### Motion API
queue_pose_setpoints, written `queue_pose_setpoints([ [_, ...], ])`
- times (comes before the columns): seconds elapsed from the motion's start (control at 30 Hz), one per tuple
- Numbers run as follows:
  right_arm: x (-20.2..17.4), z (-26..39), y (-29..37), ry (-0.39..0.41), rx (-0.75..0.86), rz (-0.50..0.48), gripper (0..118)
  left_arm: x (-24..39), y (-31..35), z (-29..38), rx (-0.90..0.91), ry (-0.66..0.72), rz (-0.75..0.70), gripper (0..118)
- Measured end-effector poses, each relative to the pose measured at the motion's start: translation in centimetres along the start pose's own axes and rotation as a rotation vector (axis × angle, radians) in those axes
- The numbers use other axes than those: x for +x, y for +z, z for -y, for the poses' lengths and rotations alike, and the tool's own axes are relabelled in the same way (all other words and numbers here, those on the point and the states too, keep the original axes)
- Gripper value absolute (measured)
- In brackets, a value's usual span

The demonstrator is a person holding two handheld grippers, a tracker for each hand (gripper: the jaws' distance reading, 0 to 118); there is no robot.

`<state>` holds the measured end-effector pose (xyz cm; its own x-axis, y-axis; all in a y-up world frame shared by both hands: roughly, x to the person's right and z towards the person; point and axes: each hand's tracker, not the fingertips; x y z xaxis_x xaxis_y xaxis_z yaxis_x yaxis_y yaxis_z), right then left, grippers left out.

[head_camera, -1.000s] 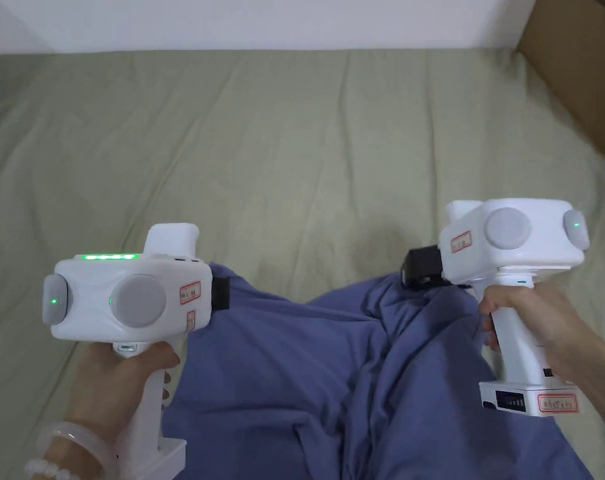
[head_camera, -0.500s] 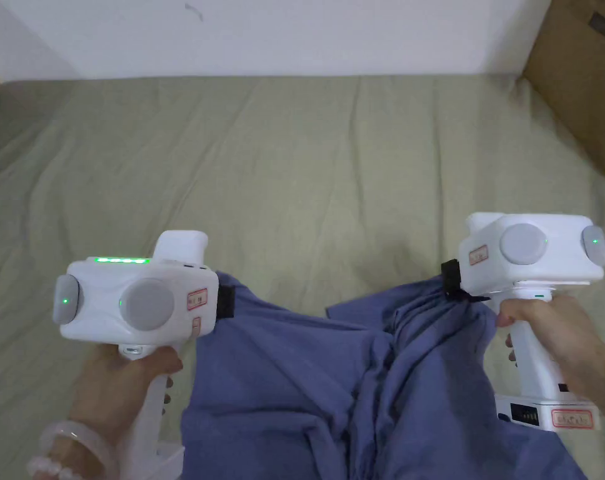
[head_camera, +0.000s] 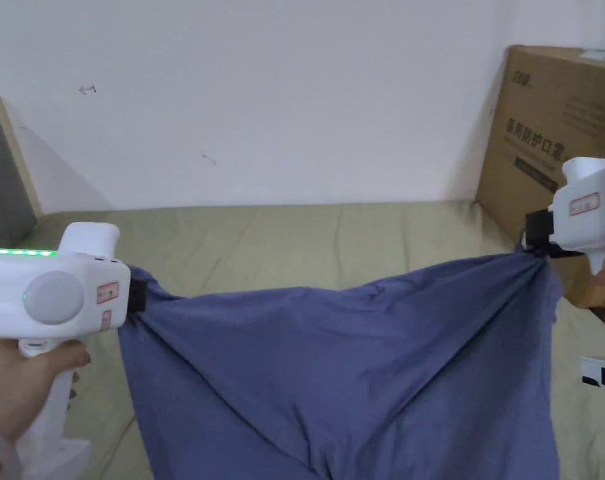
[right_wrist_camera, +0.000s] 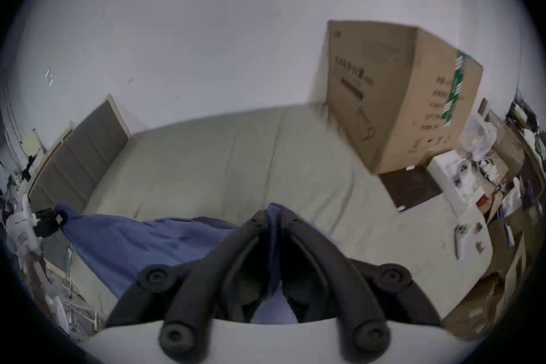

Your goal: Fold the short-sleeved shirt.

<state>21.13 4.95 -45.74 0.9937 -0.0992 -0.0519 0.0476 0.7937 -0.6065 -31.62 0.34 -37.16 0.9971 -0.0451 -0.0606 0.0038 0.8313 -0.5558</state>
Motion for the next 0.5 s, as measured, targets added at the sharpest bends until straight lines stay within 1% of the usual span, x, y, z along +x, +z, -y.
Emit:
queue_pose_setpoints([
  [0.1,0.4,-2.0,3.2,-0.007,0.038,0.035,6,-1.5,3.2,-2.1,0.070,0.045,-0.047,5],
  [0.13,0.3,-2.6,4.1,0.000,0.066,0.034,6,-2.0,3.9,-2.7,0.085,0.056,-0.050,5],
  [0.2,0.2,-4.3,5.5,-0.024,0.099,0.024,6,-3.1,5.1,-4.2,0.114,0.089,-0.059,5],
  [0.27,0.0,-5.8,6.4,-0.062,0.128,-0.012,6,-3.6,5.8,-5.7,0.136,0.077,-0.066,5],
  [0.3,-0.2,-6.5,6.9,-0.076,0.137,-0.014,6,-3.8,5.9,-6.4,0.142,0.042,-0.099,5],
  [0.37,-0.7,-7.8,7.2,-0.093,0.153,-0.015,6,-4.2,6.0,-7.6,0.150,0.030,-0.122,5],
  [0.5,-2.3,-10.3,7.3,-0.100,0.177,-0.021,6,-5.7,5.3,-10.4,0.176,0.086,-0.114,5],
])
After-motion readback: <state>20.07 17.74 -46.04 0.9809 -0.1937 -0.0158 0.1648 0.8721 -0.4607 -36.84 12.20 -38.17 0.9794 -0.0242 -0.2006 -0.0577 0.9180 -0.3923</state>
